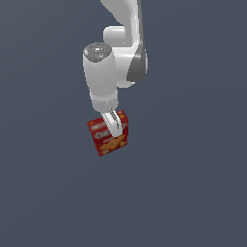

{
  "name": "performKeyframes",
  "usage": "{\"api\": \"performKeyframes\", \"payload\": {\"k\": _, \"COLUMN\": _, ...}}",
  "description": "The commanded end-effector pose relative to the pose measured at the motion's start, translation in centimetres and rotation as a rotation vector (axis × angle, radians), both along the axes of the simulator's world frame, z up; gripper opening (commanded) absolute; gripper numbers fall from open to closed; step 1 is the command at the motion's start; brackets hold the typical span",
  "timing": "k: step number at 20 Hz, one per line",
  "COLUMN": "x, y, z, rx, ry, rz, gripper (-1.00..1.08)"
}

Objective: Pick up the object and move it to a goal position.

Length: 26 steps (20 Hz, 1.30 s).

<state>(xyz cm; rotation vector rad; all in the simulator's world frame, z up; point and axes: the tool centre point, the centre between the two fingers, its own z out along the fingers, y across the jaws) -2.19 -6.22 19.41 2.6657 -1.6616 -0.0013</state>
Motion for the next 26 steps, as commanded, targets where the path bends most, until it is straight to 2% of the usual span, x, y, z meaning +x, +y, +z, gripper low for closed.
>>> {"api": "performKeyframes", "payload": {"k": 1, "x": 0.0, "y": 0.6, "z": 0.4, "rx": 0.0, "ry": -0.002, "rz": 0.001, "gripper": -1.0}}
{"api": "performKeyframes", "payload": {"k": 7, "x": -0.1, "y": 4.1, "z": 2.5, "rx": -0.001, "ry": -0.002, "rz": 0.001, "gripper": -1.0}}
{"api": "performKeyframes", "payload": {"k": 19, "x": -0.2, "y": 16.5, "z": 9.8, "rx": -0.002, "ry": -0.002, "rz": 0.001, "gripper": -1.0}}
{"api": "performKeyframes", "payload": {"k": 26, "x": 0.0, "y": 21.3, "z": 12.6, "rx": -0.001, "ry": -0.001, "rz": 0.001, "gripper": -1.0}}
